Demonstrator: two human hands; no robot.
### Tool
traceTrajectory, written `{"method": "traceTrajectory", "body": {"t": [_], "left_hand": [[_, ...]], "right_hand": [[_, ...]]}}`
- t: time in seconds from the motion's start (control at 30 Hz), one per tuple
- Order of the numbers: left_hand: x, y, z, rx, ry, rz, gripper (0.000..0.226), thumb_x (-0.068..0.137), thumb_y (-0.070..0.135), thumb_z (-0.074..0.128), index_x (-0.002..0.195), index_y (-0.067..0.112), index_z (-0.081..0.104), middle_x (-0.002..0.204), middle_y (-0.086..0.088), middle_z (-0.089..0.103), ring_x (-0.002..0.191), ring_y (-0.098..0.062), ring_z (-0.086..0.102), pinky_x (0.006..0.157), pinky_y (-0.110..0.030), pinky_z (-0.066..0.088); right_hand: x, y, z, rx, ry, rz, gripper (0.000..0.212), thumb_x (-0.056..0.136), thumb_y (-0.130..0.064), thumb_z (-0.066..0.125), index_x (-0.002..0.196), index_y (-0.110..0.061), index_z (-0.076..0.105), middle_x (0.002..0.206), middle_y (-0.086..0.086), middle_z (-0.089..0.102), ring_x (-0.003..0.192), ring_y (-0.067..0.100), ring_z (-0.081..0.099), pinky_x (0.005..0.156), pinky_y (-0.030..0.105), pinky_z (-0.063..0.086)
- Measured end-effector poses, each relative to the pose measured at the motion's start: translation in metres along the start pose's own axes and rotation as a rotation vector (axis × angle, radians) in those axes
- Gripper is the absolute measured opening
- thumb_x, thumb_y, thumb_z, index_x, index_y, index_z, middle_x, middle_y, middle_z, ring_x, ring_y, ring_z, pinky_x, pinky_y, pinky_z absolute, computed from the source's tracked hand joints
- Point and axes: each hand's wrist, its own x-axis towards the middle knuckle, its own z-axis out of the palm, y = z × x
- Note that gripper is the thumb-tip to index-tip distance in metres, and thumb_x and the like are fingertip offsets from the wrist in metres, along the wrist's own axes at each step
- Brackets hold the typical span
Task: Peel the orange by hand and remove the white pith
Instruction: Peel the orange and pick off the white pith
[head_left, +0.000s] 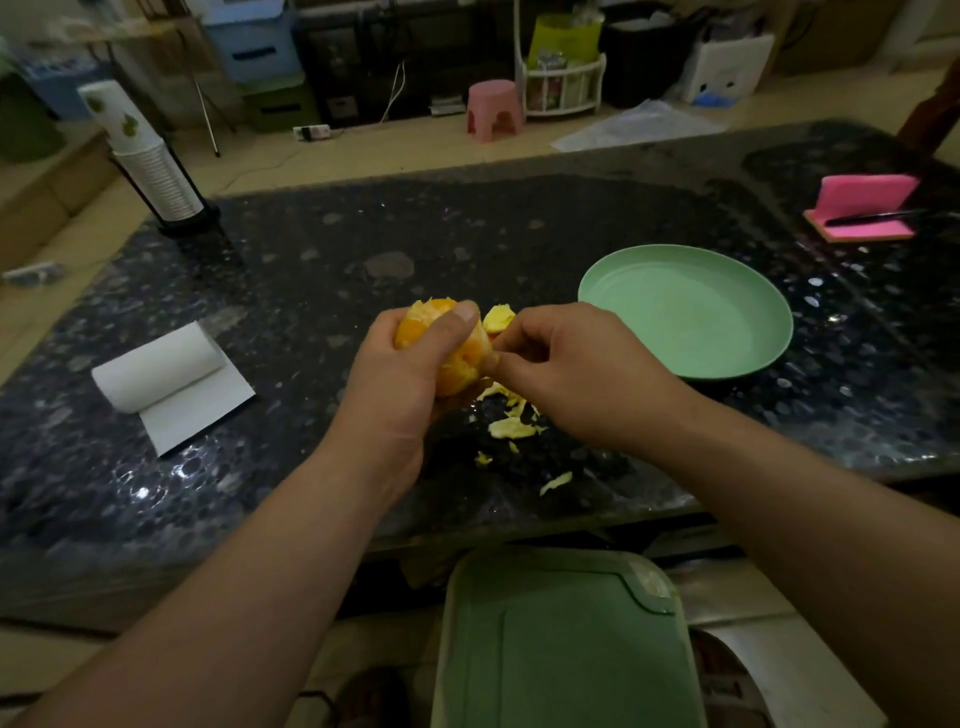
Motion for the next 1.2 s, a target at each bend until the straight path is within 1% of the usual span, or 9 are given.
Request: {"method": "traceTrajectory", "body": {"t": [0.23,0.4,0.57,0.63,0.77,0.9,1.0,1.1,1.2], "left_hand": [[-0.001,-0.002,-0.005,0.132,-0.055,0.044,0.038,0.092,0.03,0.078,0.123,0.016,0.062,0.114,-0.01,0.072,0.091,-0.02,0.074,0.071,-0.033,0.062],[-0.001,-0.002,-0.004,0.117,-0.051,0.036,0.036,0.093,0.029,0.077,0.122,0.016,0.062,0.111,-0.009,0.071,0.087,-0.018,0.073,0.066,-0.029,0.06],[-0.002,0.001,-0.003,0.016,-0.052,-0.028,0.043,0.092,0.031,0.079,0.127,0.012,0.063,0.114,-0.011,0.073,0.094,-0.024,0.075,0.075,-0.04,0.064],[-0.001,0.002,-0.004,-0.062,-0.057,-0.076,0.045,0.091,0.033,0.079,0.127,0.012,0.064,0.117,-0.012,0.074,0.098,-0.025,0.076,0.078,-0.043,0.064],[-0.001,0.006,-0.006,-0.12,-0.06,-0.107,0.033,0.095,0.029,0.072,0.124,0.016,0.065,0.114,-0.01,0.075,0.094,-0.023,0.077,0.07,-0.036,0.063],[-0.003,0.007,-0.007,-0.095,-0.087,-0.076,0.055,0.078,0.035,0.078,0.126,0.012,0.064,0.115,-0.012,0.074,0.094,-0.023,0.077,0.079,-0.043,0.065],[-0.004,0.006,-0.007,-0.041,-0.096,-0.052,0.06,0.073,0.038,0.08,0.125,0.012,0.064,0.12,-0.015,0.073,0.099,-0.027,0.076,0.085,-0.048,0.065],[-0.005,0.004,-0.006,0.021,-0.069,-0.029,0.062,0.071,0.04,0.081,0.124,0.013,0.063,0.119,-0.012,0.073,0.099,-0.027,0.076,0.083,-0.049,0.066],[-0.005,0.0,-0.005,0.095,-0.051,0.01,0.048,0.084,0.036,0.082,0.123,0.015,0.063,0.117,-0.012,0.073,0.101,-0.028,0.074,0.087,-0.054,0.065]], "right_hand": [[-0.003,0.003,-0.003,-0.025,-0.041,-0.048,0.015,0.098,-0.037,0.069,0.087,-0.028,0.074,0.074,-0.008,0.069,0.067,0.008,0.063,0.061,0.033,0.051],[-0.003,0.002,-0.001,0.008,-0.014,-0.043,0.012,0.094,-0.029,0.068,0.082,-0.027,0.071,0.071,-0.007,0.068,0.064,0.008,0.063,0.06,0.033,0.053],[-0.003,0.002,-0.001,0.117,0.007,-0.028,0.015,0.094,-0.027,0.07,0.08,-0.025,0.072,0.069,-0.008,0.068,0.06,0.007,0.063,0.059,0.039,0.057],[-0.003,0.002,-0.005,0.159,-0.028,-0.015,0.015,0.097,-0.026,0.07,0.083,-0.026,0.073,0.068,-0.01,0.068,0.058,0.005,0.062,0.059,0.039,0.058],[-0.004,0.001,-0.012,0.208,-0.12,-0.024,0.004,0.1,-0.028,0.071,0.098,-0.028,0.075,0.084,-0.004,0.074,0.073,0.013,0.071,0.072,0.045,0.064],[-0.005,-0.002,-0.011,0.181,-0.101,-0.035,0.014,0.097,-0.044,0.073,0.098,-0.03,0.072,0.081,-0.007,0.072,0.068,0.008,0.069,0.067,0.038,0.063],[-0.004,0.0,-0.009,0.116,-0.065,-0.04,0.014,0.099,-0.043,0.072,0.093,-0.03,0.071,0.078,-0.009,0.069,0.066,0.004,0.064,0.062,0.029,0.055],[-0.005,0.001,-0.008,0.022,-0.053,-0.051,0.013,0.101,-0.039,0.07,0.095,-0.029,0.072,0.08,-0.01,0.068,0.07,0.004,0.062,0.062,0.023,0.046],[-0.008,-0.001,-0.007,-0.048,-0.038,-0.061,0.01,0.101,-0.034,0.067,0.094,-0.028,0.072,0.078,-0.01,0.067,0.069,0.005,0.062,0.061,0.026,0.047]]}}
